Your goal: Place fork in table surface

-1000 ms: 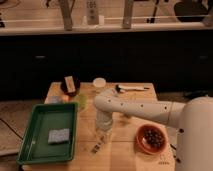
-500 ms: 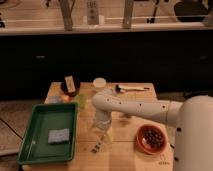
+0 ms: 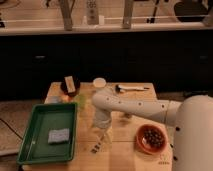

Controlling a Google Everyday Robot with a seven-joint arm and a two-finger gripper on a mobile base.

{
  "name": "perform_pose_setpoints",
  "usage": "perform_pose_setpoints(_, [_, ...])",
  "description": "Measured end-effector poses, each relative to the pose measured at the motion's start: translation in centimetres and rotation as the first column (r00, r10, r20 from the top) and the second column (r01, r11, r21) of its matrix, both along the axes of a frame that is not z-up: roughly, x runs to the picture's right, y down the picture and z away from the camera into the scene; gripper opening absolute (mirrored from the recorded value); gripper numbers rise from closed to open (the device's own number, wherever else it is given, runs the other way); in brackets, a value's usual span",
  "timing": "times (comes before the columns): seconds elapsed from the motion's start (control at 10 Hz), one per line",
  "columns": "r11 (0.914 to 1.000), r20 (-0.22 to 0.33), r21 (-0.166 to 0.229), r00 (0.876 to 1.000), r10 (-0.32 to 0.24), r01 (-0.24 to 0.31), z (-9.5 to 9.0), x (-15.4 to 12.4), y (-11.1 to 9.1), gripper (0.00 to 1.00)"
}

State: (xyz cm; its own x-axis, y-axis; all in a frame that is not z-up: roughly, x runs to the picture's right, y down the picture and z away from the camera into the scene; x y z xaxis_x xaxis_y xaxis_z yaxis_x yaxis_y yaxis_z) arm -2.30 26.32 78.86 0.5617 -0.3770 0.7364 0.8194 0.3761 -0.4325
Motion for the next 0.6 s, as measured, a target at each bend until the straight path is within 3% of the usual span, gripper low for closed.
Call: perform_pose_setpoints(0.6, [0.9999,0.002,-0.01,1.0,-0.003,0.003,0.02,0.03,0.0,0.8])
